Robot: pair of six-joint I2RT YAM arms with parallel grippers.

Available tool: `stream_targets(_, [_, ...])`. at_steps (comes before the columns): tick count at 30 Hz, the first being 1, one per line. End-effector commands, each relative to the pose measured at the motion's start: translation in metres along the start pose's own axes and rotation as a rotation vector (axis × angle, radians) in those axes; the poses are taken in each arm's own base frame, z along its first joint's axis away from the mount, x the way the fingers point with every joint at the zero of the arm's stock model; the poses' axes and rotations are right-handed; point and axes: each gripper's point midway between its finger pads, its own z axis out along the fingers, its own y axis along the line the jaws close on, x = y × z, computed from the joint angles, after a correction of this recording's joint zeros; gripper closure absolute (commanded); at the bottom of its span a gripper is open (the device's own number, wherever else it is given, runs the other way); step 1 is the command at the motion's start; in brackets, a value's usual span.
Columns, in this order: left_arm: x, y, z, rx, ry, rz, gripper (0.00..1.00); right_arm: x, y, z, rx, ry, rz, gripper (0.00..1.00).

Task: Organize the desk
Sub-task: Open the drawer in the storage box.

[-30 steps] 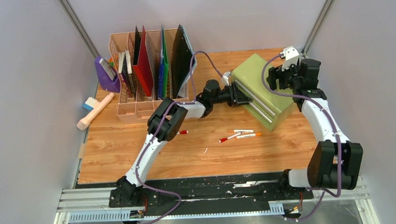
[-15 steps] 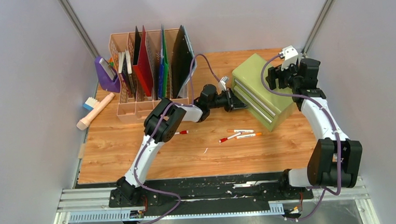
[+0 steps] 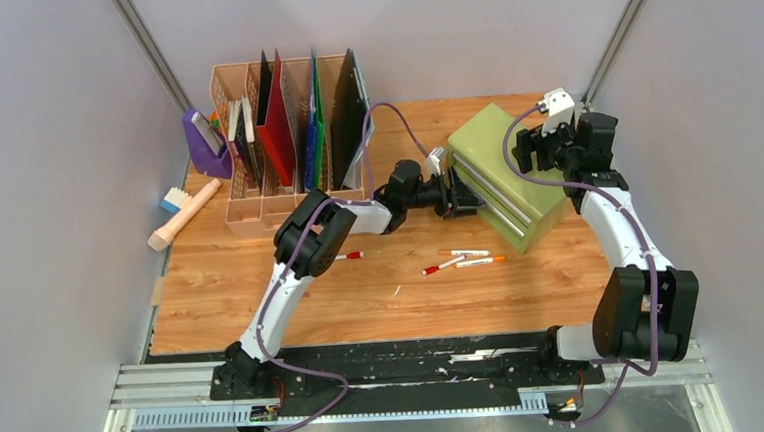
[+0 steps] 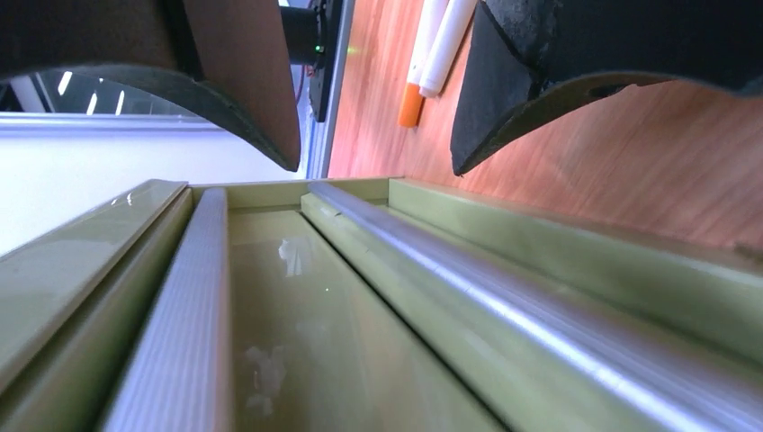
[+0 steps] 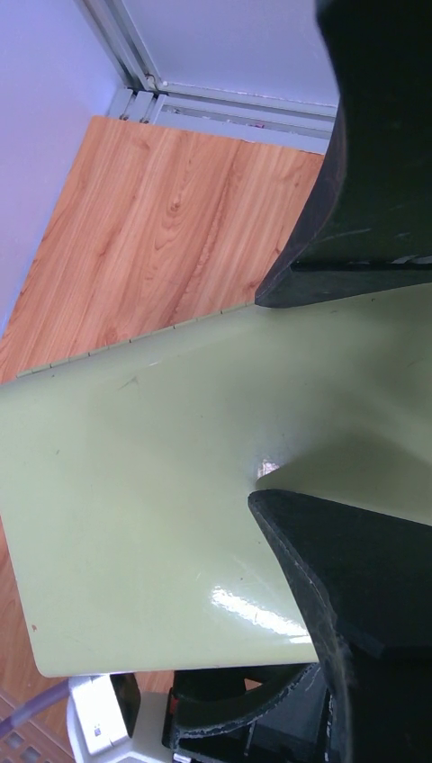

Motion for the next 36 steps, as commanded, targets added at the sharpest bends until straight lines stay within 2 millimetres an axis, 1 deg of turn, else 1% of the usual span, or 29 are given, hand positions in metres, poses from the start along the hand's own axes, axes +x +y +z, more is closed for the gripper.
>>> stream_targets(1, [-0.004, 0.003, 0.01, 0.004, 0.021, -0.011, 0.27, 0.028, 0.017, 0.004, -0.07, 0.08, 0.03, 0.26])
stream_targets(2, [-0.003, 0.006, 0.011, 0.001, 0.021, -0.014, 0.24, 0.028, 0.017, 0.004, -0.073, 0.079, 0.032, 0.26])
stream_targets(7, [-0.009, 0.006, 0.012, 0.019, 0.018, 0.0, 0.16, 0.03, 0.02, 0.005, -0.087, 0.082, 0.039, 0.26])
stream_targets(13, [-0.014, 0.006, 0.015, 0.036, 0.015, 0.007, 0.11, 0.031, 0.021, 0.006, -0.092, 0.085, 0.04, 0.26])
stream_targets(18, [-0.02, 0.002, 0.019, 0.058, 0.007, 0.012, 0.11, 0.032, 0.021, 0.006, -0.095, 0.088, 0.04, 0.26])
stream_targets(21, [-0.022, 0.007, 0.022, 0.049, -0.003, 0.001, 0.14, 0.033, 0.022, 0.007, -0.099, 0.091, 0.042, 0.26])
stream_targets(22, [-0.022, 0.009, 0.022, 0.053, -0.01, -0.001, 0.16, 0.034, 0.022, 0.007, -0.1, 0.092, 0.043, 0.26])
stream_targets(26, [-0.03, 0.01, 0.022, 0.08, -0.069, -0.027, 0.24, 0.036, 0.022, 0.007, -0.102, 0.097, 0.042, 0.26])
stream_targets(28, [-0.031, 0.01, 0.021, 0.09, -0.092, -0.042, 0.27, 0.037, 0.023, 0.008, -0.105, 0.101, 0.045, 0.26])
stream_targets(33, [-0.036, 0.005, 0.02, 0.119, -0.139, -0.056, 0.29, 0.044, 0.025, 0.012, -0.124, 0.117, 0.055, 0.26])
stream_targets(36, [-0.04, 0.007, 0.021, 0.105, -0.167, -0.072, 0.32, 0.046, 0.027, 0.013, -0.13, 0.123, 0.059, 0.26])
